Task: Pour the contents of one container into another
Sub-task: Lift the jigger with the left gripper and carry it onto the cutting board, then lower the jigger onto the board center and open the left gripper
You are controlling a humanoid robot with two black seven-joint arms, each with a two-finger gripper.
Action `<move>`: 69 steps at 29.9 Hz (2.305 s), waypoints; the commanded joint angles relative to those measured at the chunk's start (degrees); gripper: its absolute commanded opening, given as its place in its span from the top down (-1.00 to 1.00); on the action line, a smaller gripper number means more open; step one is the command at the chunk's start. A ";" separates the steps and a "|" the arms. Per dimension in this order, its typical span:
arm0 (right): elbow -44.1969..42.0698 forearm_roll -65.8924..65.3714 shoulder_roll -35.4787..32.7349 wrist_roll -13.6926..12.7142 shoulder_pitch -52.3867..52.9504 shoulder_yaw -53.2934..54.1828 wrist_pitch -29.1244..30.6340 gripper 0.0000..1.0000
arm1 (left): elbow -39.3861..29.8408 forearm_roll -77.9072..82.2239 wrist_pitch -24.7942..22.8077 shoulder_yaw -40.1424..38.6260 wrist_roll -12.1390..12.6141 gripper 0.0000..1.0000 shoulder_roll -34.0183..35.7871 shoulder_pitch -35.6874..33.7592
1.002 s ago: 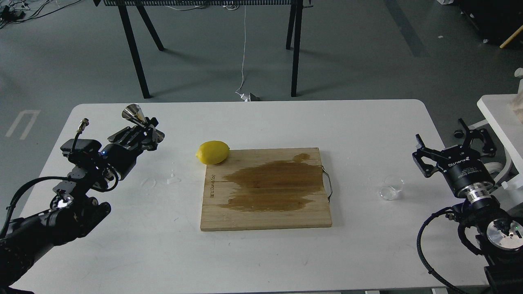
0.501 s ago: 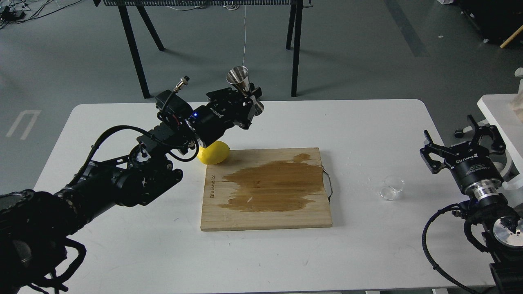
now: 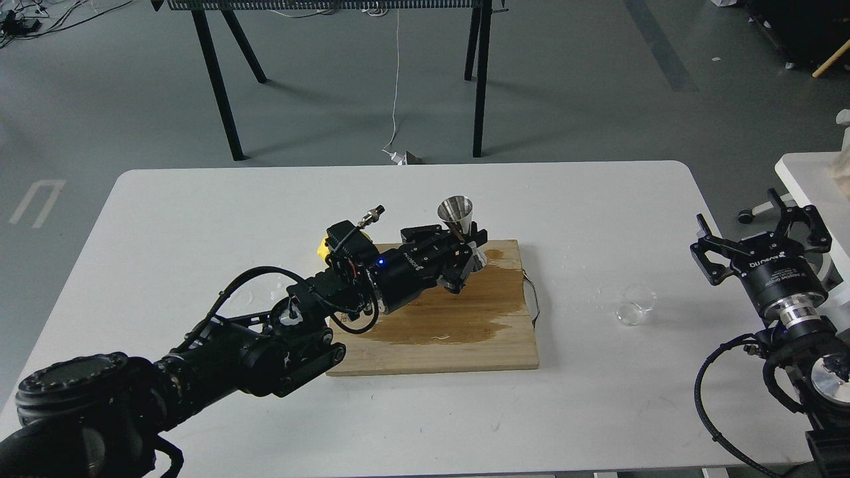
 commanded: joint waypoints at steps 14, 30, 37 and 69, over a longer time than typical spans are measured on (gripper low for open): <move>-0.94 0.00 -0.01 0.00 -0.09 -0.09 0.00 -0.98 | 2.44 -0.13 -0.02 0.05 -0.01 0.79 -0.02 3.17; -0.94 0.00 0.08 0.00 -0.09 -0.09 0.00 -0.98 | 2.44 -0.04 -0.02 0.05 -0.01 0.34 -0.02 4.93; -0.94 0.00 0.08 0.00 -0.09 -0.09 0.00 -0.98 | 2.44 -0.04 -0.02 0.14 -0.01 0.28 -0.02 5.02; -0.94 0.00 0.08 0.00 -0.09 -0.26 0.00 -0.98 | 2.52 -0.04 -0.02 0.84 -0.01 -0.72 -0.02 6.69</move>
